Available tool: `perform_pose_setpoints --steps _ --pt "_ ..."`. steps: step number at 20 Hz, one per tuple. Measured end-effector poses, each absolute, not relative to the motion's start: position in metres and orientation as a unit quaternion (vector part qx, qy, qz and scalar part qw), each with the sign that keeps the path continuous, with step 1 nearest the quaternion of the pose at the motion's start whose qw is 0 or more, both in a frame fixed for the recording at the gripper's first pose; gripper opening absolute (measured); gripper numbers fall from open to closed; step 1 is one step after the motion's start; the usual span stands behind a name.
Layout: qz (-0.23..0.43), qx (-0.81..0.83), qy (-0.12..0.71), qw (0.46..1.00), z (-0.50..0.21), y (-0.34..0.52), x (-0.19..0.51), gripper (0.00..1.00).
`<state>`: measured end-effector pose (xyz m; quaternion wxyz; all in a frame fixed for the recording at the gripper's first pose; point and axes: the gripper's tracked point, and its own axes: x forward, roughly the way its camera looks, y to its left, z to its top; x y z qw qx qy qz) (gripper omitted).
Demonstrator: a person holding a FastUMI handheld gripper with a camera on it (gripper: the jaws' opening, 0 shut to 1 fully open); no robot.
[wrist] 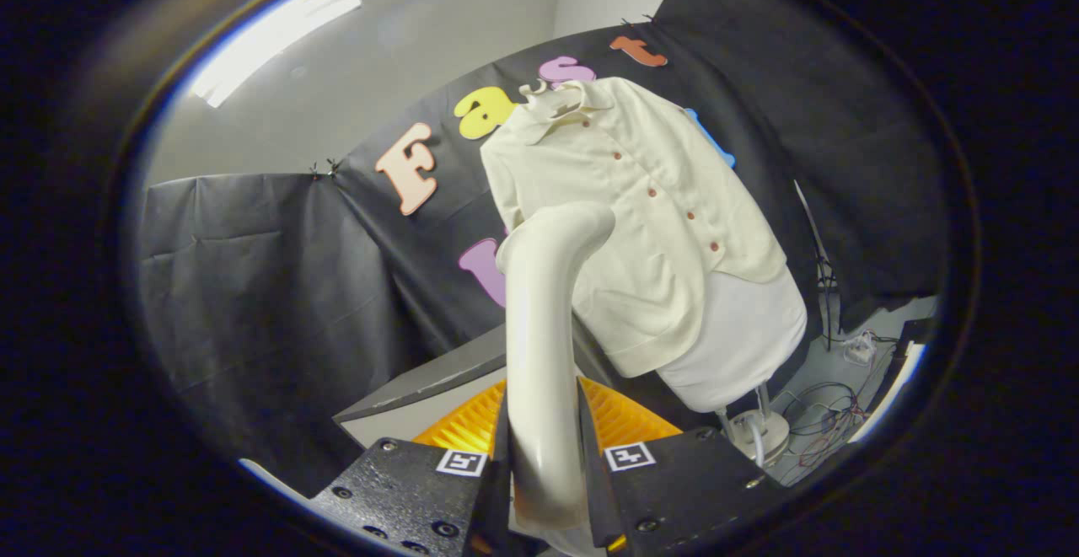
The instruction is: Iron the clothes twice with a garment steamer, once on the left side and once on the right side.
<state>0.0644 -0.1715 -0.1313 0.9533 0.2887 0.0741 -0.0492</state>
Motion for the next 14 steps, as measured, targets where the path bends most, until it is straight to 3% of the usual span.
perform_pose_setpoints --steps 14 --pt "-0.003 0.212 0.055 0.976 -0.068 -0.042 0.034 0.36"
